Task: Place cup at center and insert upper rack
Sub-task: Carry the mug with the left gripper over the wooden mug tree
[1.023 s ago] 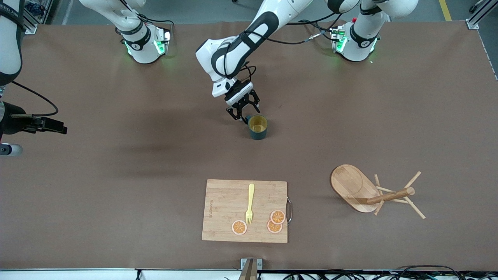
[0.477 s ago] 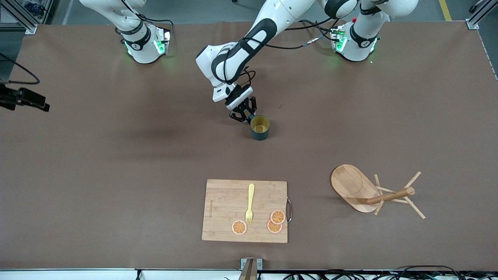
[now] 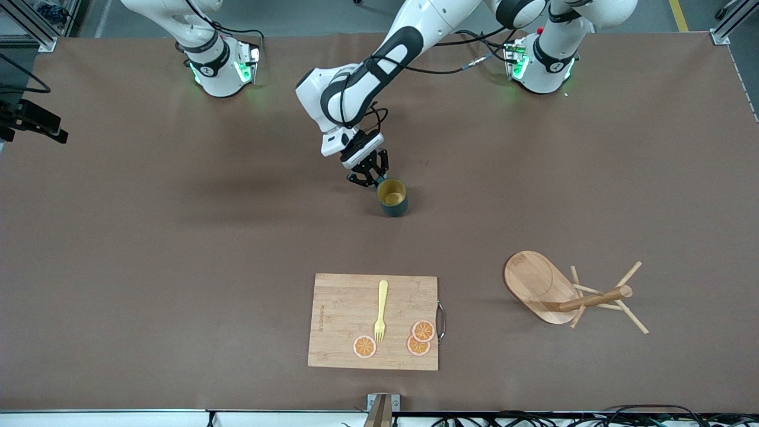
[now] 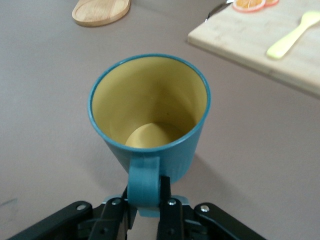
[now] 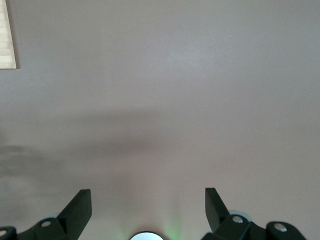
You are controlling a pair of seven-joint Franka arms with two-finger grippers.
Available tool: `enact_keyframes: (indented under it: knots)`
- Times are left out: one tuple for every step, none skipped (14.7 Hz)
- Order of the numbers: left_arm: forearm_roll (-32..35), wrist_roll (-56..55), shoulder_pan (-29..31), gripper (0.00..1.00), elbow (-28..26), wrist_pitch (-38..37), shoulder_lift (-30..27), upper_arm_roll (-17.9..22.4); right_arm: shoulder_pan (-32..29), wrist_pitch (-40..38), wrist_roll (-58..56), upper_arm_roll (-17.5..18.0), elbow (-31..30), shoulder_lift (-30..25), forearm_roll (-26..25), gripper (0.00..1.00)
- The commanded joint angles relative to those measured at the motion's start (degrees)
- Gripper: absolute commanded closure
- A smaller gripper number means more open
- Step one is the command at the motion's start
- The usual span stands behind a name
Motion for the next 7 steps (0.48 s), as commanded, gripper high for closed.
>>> enact_keyframes:
  knots:
    - [-1.56, 2.63, 3.98, 1.0, -0.59, -1.1, -6.65, -0.26, -0.54, 0.32, -0.18, 0.76, -1.64, -2.22, -0.38, 0.0]
    - [-3.84, 4.46, 6.0, 1.0, -0.68, -1.1, -9.8, -0.26, -0.54, 0.32, -0.18, 0.85, -1.64, -2.92, -0.29, 0.0]
    - [-6.39, 7.09, 8.11, 1.0, -0.76, -1.1, -12.45, -0.26, -0.54, 0.32, -0.18, 0.85, -1.56, -3.01, -0.21, 0.0]
    - [-10.33, 10.77, 10.83, 1.0, -0.85, -1.02, -15.78, -0.26, -0.63, 0.32, -0.18, 0.68, -1.55, -3.01, 0.67, 0.0]
    - [-14.11, 13.94, 13.81, 0.99, -0.85, -0.75, -18.51, -0.26, -0.63, 0.41, -0.27, 0.68, -1.55, -3.01, 1.37, 0.0]
    - [-17.54, 17.19, 16.45, 0.99, -0.85, -0.4, -20.62, -0.35, -0.63, 0.67, -0.27, 0.68, -1.64, -3.01, 1.64, 0.0]
    - [-20.27, 20.18, 19.0, 1.0, -0.85, 0.3, -22.39, -0.35, -0.54, 0.85, -0.27, 0.76, -1.56, -3.01, 1.73, 0.0]
